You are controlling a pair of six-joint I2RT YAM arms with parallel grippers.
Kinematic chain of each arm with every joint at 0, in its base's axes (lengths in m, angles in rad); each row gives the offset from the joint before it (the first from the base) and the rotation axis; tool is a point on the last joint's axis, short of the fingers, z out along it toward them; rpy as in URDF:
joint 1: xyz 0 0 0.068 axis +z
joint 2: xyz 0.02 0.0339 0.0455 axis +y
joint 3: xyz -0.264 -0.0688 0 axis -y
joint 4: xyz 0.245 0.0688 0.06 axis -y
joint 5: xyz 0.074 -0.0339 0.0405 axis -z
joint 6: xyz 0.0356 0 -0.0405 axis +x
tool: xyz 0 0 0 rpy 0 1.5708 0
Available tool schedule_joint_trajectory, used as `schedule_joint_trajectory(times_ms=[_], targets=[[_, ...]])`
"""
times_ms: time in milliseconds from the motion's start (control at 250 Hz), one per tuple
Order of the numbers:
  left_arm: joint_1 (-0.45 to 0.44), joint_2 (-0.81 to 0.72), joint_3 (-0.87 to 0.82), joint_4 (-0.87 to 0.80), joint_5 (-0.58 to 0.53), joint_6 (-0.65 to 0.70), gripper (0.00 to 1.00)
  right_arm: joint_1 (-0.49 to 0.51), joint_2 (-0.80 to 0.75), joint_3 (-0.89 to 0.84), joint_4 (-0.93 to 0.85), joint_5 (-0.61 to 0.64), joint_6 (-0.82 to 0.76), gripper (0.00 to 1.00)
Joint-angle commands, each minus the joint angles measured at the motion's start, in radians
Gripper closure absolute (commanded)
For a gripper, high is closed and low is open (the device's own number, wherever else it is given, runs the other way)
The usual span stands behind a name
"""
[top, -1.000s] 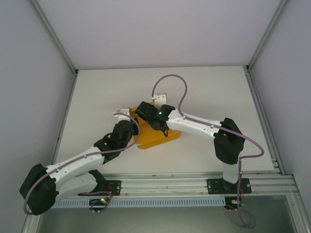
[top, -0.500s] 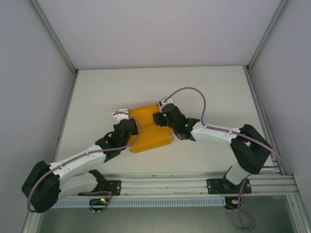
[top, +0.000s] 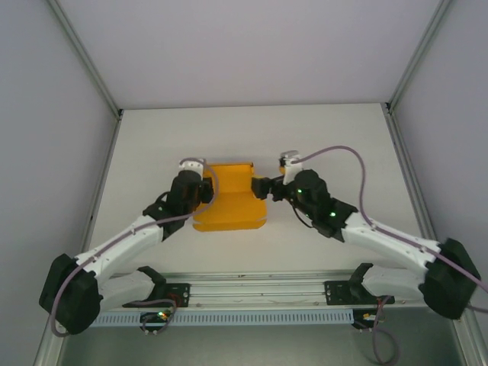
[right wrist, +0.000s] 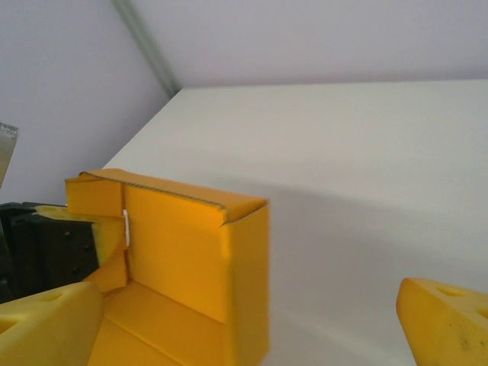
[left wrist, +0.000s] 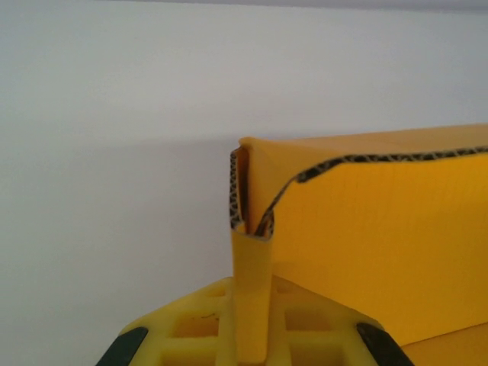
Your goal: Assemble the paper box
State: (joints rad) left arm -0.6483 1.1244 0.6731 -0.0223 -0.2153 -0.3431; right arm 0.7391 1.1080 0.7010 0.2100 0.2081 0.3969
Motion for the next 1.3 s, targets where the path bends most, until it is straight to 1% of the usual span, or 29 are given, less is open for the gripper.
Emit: schedule_joint_trajectory(times_ms=[0,128,232,280,339,439,595,683,771,886,1002,1050,1078,1122,1162,1298], targets=[[0.030,0.083,0.129,-0.180,0.316,0.255,1.00,-0.030,-0.137,-0.055,-0.204,0.150,0.063,0.00],[0.031,0.226,0.293,-0.358,0.466,0.459,1.00,-0.078,-0.292,-0.104,-0.354,0.147,0.086,0.00],[0.024,0.326,0.415,-0.506,0.579,0.633,1.00,-0.117,-0.383,-0.135,-0.439,0.156,0.102,0.00],[0.014,0.371,0.466,-0.569,0.591,0.703,1.00,-0.134,-0.411,-0.146,-0.463,0.138,0.110,0.00],[-0.011,0.433,0.536,-0.645,0.551,0.774,1.00,-0.153,-0.427,-0.152,-0.491,0.111,0.110,0.00],[-0.066,0.559,0.650,-0.729,0.409,0.850,1.00,-0.167,-0.424,-0.153,-0.532,0.101,0.114,0.00],[-0.137,0.771,0.792,-0.791,0.198,0.909,1.00,-0.173,-0.405,-0.155,-0.582,0.104,0.128,0.00],[-0.161,0.863,0.852,-0.803,0.104,0.923,1.00,-0.179,-0.405,-0.155,-0.601,0.104,0.131,0.00],[-0.172,0.917,0.876,-0.786,0.058,0.933,1.00,-0.182,-0.413,-0.158,-0.613,0.111,0.132,0.00],[-0.186,0.962,0.885,-0.744,0.030,0.937,1.00,-0.190,-0.431,-0.167,-0.617,0.116,0.131,0.00],[-0.202,1.023,0.894,-0.726,-0.052,0.947,1.00,-0.195,-0.443,-0.173,-0.626,0.114,0.132,0.00],[-0.207,1.050,0.902,-0.730,-0.066,0.950,1.00,-0.196,-0.446,-0.176,-0.626,0.113,0.131,0.00],[-0.208,1.061,0.907,-0.737,-0.069,0.950,0.91,-0.195,-0.450,-0.178,-0.629,0.114,0.131,0.00],[-0.210,1.074,0.916,-0.754,-0.055,0.949,0.86,-0.198,-0.454,-0.181,-0.628,0.113,0.132,0.00],[-0.209,1.073,0.919,-0.763,-0.040,0.948,0.73,-0.198,-0.459,-0.185,-0.625,0.111,0.129,0.00],[-0.210,1.019,0.912,-0.753,0.004,0.948,0.53,-0.203,-0.466,-0.186,-0.623,0.093,0.119,0.00]])
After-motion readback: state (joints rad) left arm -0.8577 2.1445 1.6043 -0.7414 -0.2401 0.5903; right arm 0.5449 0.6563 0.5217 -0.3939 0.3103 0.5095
